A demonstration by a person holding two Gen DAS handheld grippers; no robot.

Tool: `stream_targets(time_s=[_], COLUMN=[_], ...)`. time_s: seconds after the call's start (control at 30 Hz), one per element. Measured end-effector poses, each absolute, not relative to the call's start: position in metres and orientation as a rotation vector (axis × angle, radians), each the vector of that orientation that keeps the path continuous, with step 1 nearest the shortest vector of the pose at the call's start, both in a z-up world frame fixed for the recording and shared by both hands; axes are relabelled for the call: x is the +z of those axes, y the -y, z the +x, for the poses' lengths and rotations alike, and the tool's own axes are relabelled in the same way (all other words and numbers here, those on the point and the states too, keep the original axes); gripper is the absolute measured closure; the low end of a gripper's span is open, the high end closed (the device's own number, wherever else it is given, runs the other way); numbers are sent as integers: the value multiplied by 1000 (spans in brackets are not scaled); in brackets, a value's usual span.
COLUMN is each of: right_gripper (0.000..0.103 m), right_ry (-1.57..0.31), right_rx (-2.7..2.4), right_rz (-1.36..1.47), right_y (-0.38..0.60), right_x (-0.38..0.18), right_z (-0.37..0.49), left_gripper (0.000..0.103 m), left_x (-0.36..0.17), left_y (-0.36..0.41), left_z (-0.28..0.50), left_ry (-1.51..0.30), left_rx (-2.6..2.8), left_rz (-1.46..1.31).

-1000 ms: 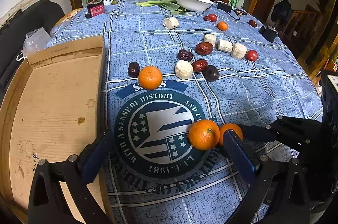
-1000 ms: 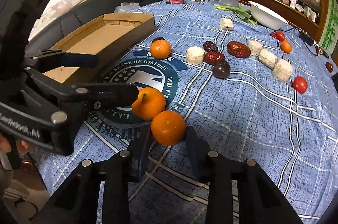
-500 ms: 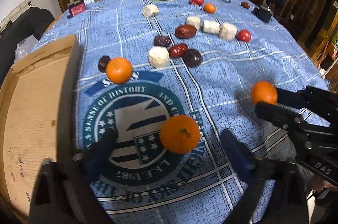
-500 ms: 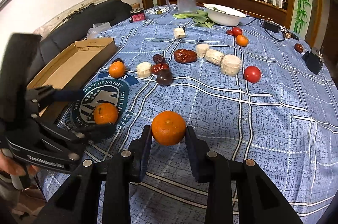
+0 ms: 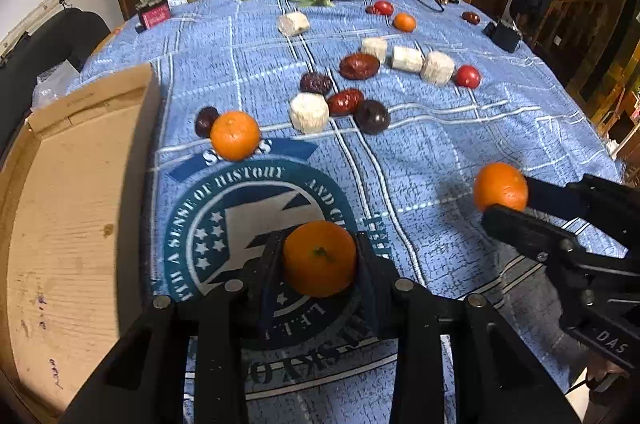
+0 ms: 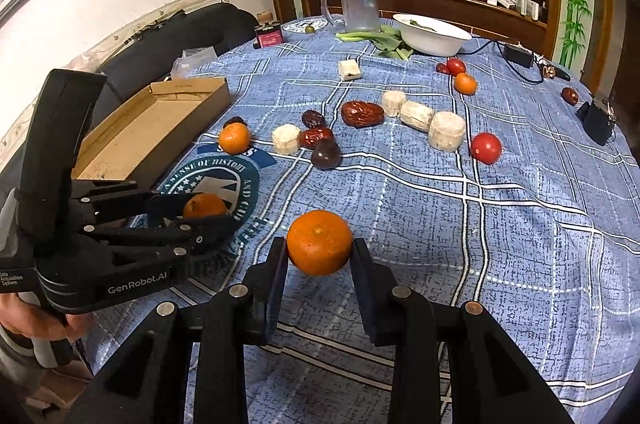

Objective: Organize fruits
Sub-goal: 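Carry both oranges into the cardboard box and open both tools to release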

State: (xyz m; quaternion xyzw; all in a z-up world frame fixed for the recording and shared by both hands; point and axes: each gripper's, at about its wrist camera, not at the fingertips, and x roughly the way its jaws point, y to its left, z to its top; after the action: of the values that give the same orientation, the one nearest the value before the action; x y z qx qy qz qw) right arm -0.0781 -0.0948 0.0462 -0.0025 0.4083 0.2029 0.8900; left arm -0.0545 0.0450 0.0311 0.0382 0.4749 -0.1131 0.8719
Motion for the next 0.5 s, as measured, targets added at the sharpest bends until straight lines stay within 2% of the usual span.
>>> stream_targets(time_s=[0.5], right_gripper=[68], right_ry=[-795], right_rx=[475], right_rz=[-19], right_y=[57], right_x=[69], right_z=[-72], left_gripper=[69], left_x=[78], left_y=[-88], left_z=[-58], left_ry=[-890], left_rx=[-122], left_rz=[85])
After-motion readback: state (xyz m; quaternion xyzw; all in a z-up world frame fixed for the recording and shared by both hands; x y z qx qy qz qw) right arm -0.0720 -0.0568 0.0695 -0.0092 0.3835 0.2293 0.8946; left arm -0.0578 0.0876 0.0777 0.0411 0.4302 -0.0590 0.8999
